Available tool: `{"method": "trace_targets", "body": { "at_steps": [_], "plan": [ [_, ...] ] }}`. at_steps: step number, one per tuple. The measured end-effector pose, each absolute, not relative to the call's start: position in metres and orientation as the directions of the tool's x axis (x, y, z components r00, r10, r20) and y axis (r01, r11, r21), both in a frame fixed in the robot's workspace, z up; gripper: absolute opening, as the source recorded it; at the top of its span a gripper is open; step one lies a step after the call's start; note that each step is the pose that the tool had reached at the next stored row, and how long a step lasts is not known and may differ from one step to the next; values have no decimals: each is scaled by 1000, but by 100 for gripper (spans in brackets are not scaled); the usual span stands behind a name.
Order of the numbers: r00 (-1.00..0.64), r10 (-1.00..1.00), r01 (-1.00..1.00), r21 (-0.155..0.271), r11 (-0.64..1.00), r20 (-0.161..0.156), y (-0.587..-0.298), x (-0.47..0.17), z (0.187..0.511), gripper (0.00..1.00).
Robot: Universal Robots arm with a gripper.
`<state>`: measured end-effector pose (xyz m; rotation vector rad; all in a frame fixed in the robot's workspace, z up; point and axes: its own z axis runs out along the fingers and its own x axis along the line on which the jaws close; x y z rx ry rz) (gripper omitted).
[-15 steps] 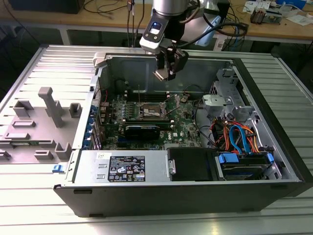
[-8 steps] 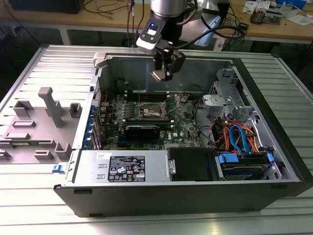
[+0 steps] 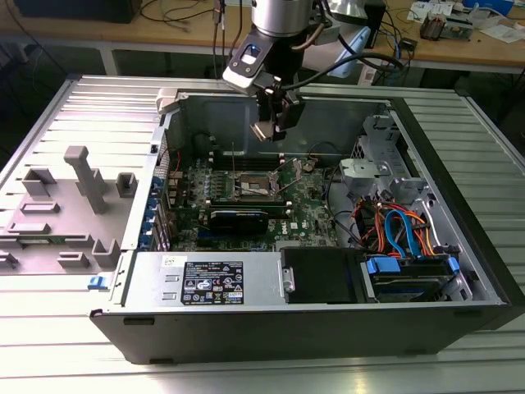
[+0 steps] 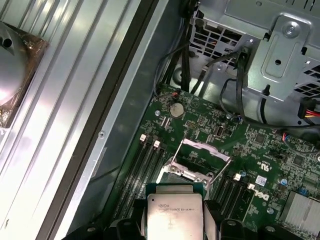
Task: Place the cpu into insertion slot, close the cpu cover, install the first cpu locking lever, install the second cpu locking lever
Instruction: 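Place the cpu into insertion slot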
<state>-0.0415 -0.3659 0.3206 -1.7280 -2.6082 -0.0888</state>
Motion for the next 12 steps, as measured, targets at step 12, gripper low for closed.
{"method": "trace_targets", "body": {
  "at_steps": [12],
  "plan": [
    [-384, 922, 923, 41, 383, 41, -366, -42, 320, 54]
  ]
}}
